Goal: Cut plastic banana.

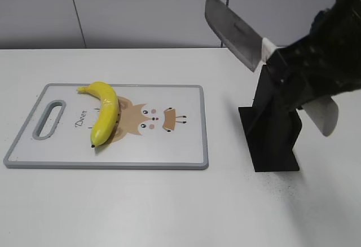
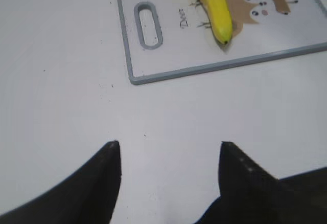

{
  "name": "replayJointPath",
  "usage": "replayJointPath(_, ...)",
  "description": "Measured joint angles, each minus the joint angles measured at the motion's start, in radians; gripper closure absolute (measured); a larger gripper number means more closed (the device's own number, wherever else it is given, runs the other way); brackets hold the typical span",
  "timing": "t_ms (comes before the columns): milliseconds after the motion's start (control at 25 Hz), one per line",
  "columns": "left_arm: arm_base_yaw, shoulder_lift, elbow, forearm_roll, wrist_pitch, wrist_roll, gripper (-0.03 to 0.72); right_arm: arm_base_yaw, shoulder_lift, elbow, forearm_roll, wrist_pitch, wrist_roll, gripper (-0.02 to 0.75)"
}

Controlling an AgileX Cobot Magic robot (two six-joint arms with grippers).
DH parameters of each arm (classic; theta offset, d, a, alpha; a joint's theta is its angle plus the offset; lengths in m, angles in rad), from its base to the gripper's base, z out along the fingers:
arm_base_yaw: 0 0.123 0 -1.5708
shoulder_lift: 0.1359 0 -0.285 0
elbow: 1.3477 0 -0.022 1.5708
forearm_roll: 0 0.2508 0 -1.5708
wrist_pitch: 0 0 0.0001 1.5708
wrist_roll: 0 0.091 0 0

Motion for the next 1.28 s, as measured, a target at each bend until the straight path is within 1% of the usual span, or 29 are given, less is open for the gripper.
replayJointPath(240, 0.0, -0.122, 0.026, 0.001, -0.087, 0.002, 0.104, 0.0, -0.054, 0.117, -0.009, -0.011, 0.044, 0.558)
replayJointPath(480, 0.0, -0.13, 0.047, 0.001, -0.096, 0.004, 0.104, 0.0, -0.076, 0.164, -0.024, -0.046, 0.098, 0.558)
replayJointPath(560, 0.0, -0.13, 0.047, 0.004, -0.098, 0.005, 0.104, 0.0, -0.076, 0.167, -0.065, -0.052, 0.146, 0.558)
replayJointPath(720, 0.0, -0.13, 0.047, 0.004, -0.102, 0.005, 0.104, 0.0, -0.076, 0.167, -0.189, -0.051, 0.256, 0.558)
replayJointPath(960, 0.002, -0.13, 0.047, 0.002, -0.102, 0.005, 0.104, 0.0, -0.076, 0.167, -0.243, -0.046, 0.321, 0.558)
replayJointPath(1080, 0.036, -0.13, 0.047, 0.001, -0.102, 0.005, 0.104, 0.0, -0.076, 0.167, -0.249, -0.052, 0.349, 0.558)
replayJointPath(1160, 0.081, -0.13, 0.047, 0.001, -0.102, 0.005, 0.104, 0.0, -0.074, 0.167, -0.249, -0.063, 0.353, 0.558)
replayJointPath(1280, 0.126, -0.133, 0.047, 0.0, -0.102, 0.006, 0.104, 0.0, -0.057, 0.167, -0.253, -0.069, 0.358, 0.558)
